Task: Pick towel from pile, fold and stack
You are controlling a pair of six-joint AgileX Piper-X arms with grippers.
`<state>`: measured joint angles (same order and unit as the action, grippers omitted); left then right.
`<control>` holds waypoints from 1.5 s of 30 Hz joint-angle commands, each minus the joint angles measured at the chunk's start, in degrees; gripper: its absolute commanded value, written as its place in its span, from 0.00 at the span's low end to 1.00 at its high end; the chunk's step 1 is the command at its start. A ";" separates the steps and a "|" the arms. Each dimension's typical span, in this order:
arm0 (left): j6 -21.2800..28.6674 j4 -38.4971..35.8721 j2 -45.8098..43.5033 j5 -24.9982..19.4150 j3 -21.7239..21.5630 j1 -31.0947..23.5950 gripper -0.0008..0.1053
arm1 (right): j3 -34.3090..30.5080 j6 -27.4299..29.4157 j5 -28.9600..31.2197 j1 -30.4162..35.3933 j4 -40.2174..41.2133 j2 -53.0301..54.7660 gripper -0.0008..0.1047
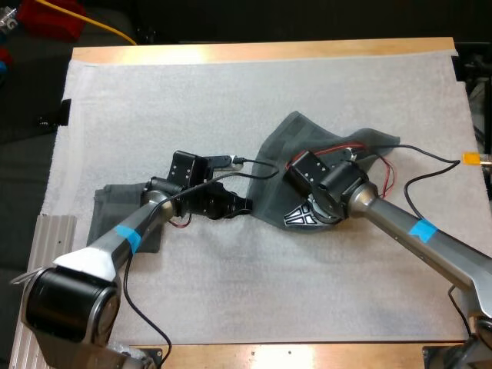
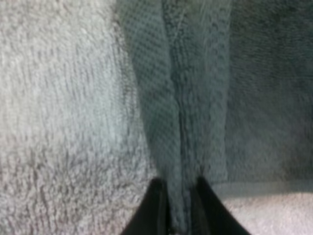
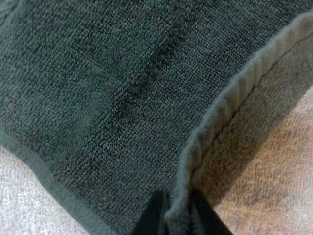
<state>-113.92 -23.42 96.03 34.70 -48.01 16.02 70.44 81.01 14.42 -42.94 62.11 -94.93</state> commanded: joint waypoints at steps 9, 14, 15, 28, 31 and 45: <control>7.07 -12.00 -20.11 -1.53 -0.67 0.26 0.01 | 0.10 0.19 -0.52 -0.08 0.03 12.54 0.01; 9.63 -21.44 -28.61 -4.07 -2.48 0.26 0.01 | 0.10 -0.54 -2.52 -0.08 0.79 18.94 0.01; 9.80 -23.43 -30.33 -4.10 -3.03 0.47 0.01 | 0.10 -1.48 -3.11 -0.08 1.49 20.30 0.01; 9.22 -44.72 -39.35 -21.77 -11.49 18.89 0.01 | 0.10 -6.56 -2.48 -8.36 10.59 30.13 0.01; 8.31 -51.48 -40.44 -27.88 -14.93 23.78 0.01 | 0.10 -9.27 -1.52 -11.96 12.51 32.66 0.01; -7.04 -65.06 -41.15 -38.77 -17.85 48.63 0.01 | 0.10 -22.04 -1.18 -27.29 21.56 39.17 0.01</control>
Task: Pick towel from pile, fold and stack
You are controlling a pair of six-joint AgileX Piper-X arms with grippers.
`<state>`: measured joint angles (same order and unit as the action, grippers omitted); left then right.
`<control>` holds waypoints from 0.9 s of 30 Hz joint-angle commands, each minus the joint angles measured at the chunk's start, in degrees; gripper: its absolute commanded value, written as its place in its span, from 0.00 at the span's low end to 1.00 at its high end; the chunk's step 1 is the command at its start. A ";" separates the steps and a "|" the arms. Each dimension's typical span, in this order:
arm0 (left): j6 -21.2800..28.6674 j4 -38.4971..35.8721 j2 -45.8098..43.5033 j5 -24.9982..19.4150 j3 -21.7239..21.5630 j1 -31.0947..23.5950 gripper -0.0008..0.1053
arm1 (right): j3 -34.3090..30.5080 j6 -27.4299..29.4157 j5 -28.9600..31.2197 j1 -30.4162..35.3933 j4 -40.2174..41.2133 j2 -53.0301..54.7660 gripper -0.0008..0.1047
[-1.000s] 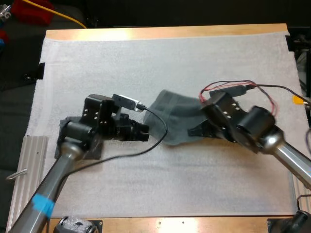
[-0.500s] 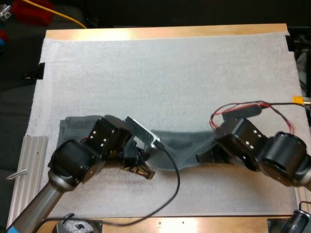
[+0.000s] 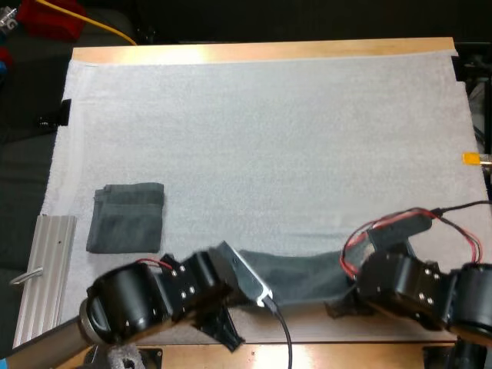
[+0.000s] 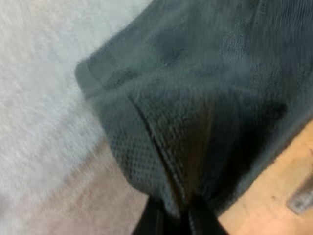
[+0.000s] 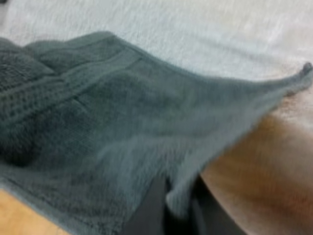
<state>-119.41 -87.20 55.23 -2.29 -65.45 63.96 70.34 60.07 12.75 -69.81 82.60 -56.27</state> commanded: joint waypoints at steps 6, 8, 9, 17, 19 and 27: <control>-6.97 -2.22 -0.35 -1.12 -0.91 6.32 0.01 | 0.58 -8.28 0.19 -6.93 2.25 1.15 0.01; -8.08 -2.92 -0.42 -0.61 -1.79 6.53 0.01 | 0.54 -9.38 0.31 -8.43 2.25 1.15 0.01; -8.07 -2.90 -0.42 -0.50 -2.56 6.54 0.01 | 0.54 -9.86 0.57 -8.92 2.25 1.15 0.01; -4.60 -2.61 3.77 -2.65 -3.74 3.94 0.01 | 0.18 -9.80 8.88 -8.57 2.17 0.25 0.01; -2.01 -2.61 6.63 -2.62 -3.74 1.60 0.01 | 0.17 -8.60 9.36 -6.27 2.20 -1.34 0.01; 5.28 -0.68 13.96 -3.69 -3.74 -8.04 0.01 | 0.01 1.27 7.30 7.90 -1.51 -7.85 0.01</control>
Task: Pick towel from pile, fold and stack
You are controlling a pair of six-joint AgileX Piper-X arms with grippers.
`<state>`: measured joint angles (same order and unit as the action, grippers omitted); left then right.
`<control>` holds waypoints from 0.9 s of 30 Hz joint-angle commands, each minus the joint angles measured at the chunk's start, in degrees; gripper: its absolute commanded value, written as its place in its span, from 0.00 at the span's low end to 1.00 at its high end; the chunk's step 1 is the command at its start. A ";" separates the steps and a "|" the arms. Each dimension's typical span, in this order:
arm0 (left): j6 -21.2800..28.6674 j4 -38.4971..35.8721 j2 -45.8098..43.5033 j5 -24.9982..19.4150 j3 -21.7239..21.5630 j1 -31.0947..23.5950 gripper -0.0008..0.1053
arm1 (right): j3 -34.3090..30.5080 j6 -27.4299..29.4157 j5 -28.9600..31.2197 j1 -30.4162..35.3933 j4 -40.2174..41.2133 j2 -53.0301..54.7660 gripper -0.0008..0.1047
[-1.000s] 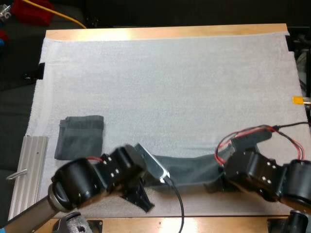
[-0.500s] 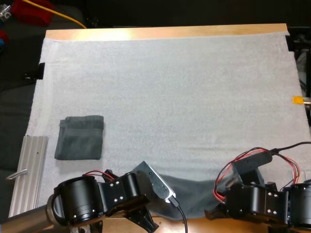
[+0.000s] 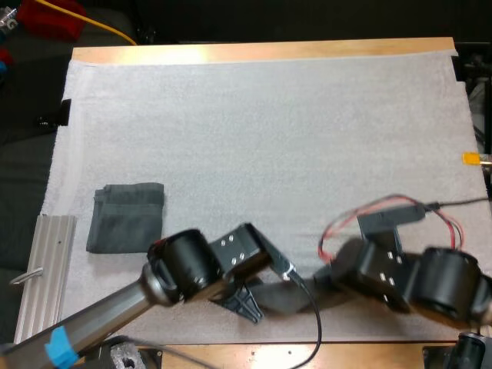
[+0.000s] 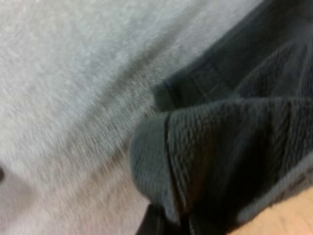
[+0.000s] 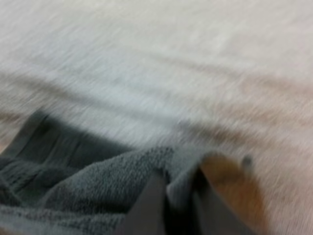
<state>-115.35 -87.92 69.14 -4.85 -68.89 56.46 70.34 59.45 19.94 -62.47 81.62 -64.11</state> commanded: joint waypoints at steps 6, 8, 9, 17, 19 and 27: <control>6.82 5.09 3.27 -0.56 -0.29 -9.06 0.01 | 0.01 7.35 -5.28 12.00 -7.34 -4.92 0.01; 8.50 7.07 4.27 0.03 -0.29 -11.57 0.01 | 0.01 8.76 -7.54 14.57 -9.33 -6.29 0.01; 9.53 8.29 4.95 0.93 -0.29 -12.99 0.01 | 0.01 8.91 -8.85 16.08 -10.43 -7.25 0.01; 11.96 17.24 11.75 8.83 -0.29 -24.17 0.01 | 0.01 9.37 -16.25 25.67 -17.75 -14.28 0.01; 11.96 19.62 13.88 12.34 -0.29 -27.36 0.01 | 0.01 9.12 -18.93 28.12 -19.81 -16.21 0.01; 11.53 27.14 20.06 18.66 -0.29 -34.83 0.01 | 0.01 8.13 -20.76 34.79 -26.03 -21.18 0.01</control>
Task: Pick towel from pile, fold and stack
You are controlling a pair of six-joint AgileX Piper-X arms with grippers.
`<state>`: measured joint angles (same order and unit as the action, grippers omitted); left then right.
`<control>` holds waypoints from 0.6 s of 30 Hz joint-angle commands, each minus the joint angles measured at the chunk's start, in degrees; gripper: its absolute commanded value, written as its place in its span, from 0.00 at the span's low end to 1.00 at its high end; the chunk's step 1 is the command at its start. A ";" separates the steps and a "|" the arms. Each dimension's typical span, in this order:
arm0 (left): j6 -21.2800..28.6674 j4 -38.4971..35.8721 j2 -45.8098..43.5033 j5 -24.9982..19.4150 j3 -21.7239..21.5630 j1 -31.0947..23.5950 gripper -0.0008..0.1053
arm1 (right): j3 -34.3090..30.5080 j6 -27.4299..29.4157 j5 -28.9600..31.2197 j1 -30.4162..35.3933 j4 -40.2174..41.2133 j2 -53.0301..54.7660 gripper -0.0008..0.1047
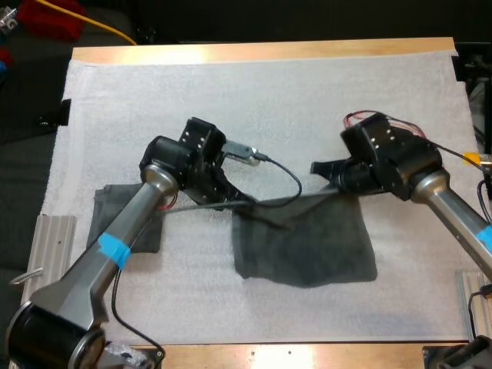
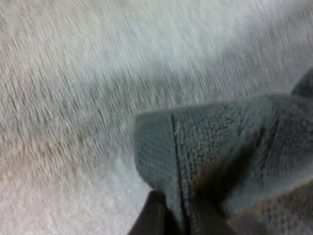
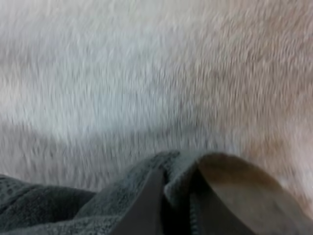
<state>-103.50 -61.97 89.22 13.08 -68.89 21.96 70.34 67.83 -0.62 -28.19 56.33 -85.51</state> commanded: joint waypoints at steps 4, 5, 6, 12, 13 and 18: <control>-2.27 5.92 2.43 5.02 -0.29 -2.72 0.01 | 0.01 -3.07 -4.80 4.10 -5.32 -2.10 0.01; -2.75 6.45 2.77 5.62 -0.29 -3.01 0.01 | 0.01 -3.66 -5.54 4.36 -5.77 -2.48 0.01; -3.58 7.13 3.62 6.89 -0.29 -3.47 0.01 | 0.01 -4.72 -7.44 4.98 -6.83 -3.26 0.01; -7.09 9.23 7.88 11.34 -0.29 -5.30 0.01 | 0.01 -7.98 -9.89 5.92 -11.13 -7.67 0.01; -7.74 9.50 8.29 11.63 -0.29 -5.39 0.01 | 0.01 -8.73 -9.89 5.95 -11.58 -8.19 0.01; -15.63 15.21 12.08 17.31 -0.29 -6.55 0.01 | 0.01 -12.10 -9.89 7.04 -15.73 -10.14 0.01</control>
<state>-117.29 -47.90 101.28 29.35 -68.89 15.49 70.34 56.01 -9.83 -21.57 41.50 -95.84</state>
